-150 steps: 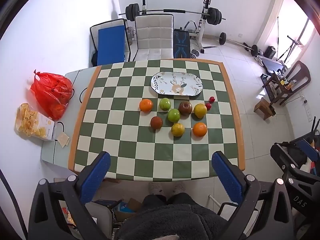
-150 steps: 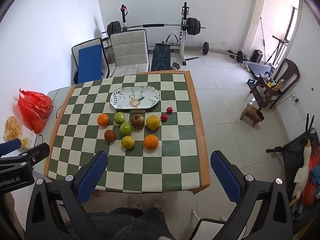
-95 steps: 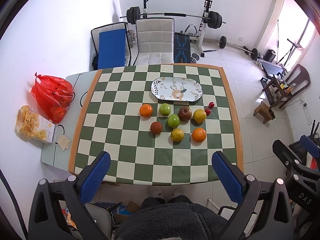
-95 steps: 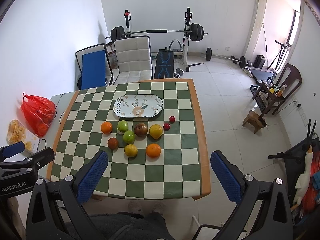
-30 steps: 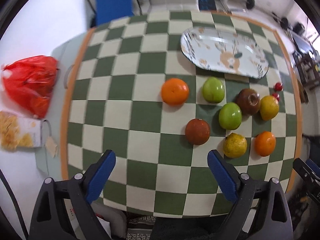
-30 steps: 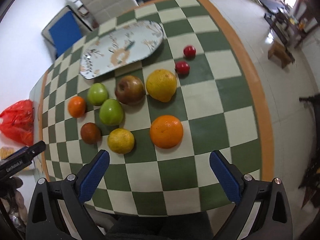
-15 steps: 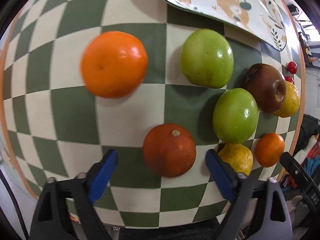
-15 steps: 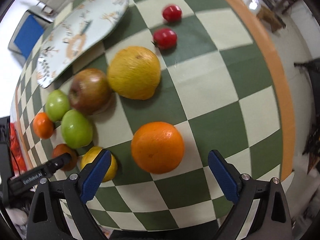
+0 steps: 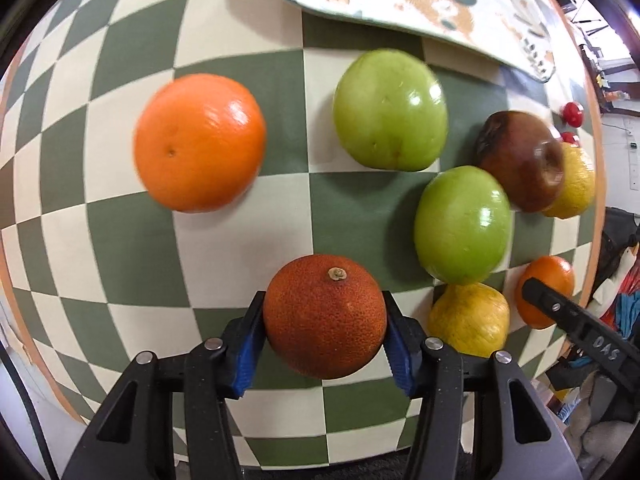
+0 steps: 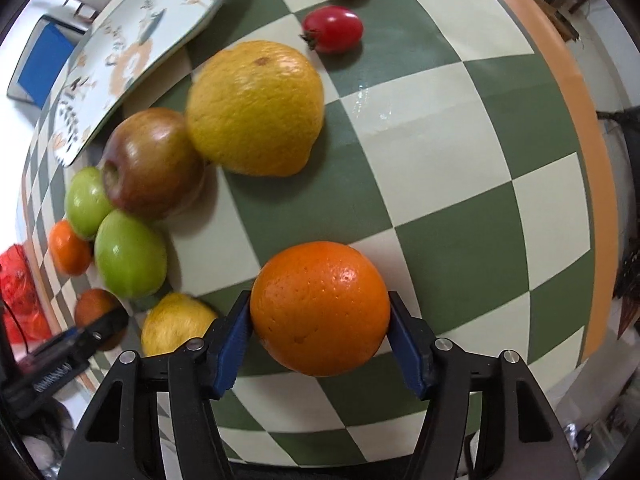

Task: Organize fruits
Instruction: 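Grasp the large orange with the right tool while the left tool grasps the blood orange, then carry both fruits onto the floral plate and open both tools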

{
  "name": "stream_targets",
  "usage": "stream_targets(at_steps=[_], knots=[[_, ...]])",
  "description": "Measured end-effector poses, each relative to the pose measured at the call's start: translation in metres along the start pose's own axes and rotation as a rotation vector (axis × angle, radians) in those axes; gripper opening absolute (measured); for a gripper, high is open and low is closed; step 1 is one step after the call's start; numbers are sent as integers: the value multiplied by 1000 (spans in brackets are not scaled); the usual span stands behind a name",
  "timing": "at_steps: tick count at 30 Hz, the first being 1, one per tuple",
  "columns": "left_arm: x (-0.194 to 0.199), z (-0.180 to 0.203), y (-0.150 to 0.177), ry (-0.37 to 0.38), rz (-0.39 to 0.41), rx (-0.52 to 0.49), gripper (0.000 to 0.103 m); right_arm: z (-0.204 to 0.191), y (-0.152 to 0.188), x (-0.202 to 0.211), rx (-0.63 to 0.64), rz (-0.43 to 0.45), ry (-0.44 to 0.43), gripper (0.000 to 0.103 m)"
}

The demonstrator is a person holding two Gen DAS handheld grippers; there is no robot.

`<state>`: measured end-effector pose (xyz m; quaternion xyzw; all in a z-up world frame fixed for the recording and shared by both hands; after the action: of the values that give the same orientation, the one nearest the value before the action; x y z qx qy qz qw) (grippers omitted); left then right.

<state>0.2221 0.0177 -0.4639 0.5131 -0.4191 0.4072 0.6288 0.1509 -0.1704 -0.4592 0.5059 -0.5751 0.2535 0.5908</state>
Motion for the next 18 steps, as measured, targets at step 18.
stream_targets(at_steps=[18], knots=[[137,13,-174,170,156,129,51,-129,-177,110,308,177,-70,66]])
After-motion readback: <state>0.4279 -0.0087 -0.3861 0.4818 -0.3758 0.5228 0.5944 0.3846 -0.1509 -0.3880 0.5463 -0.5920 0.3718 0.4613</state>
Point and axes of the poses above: each gripper's, at about its wrist camera, not at the fingertips, and x roughly against the way its jaws point, z to its right, y to its underside, the point moved 8 cm from there along -x, roughly the way its jaws point, and after that the axes turned 7 degrees about -z, right-handed, at the moved point
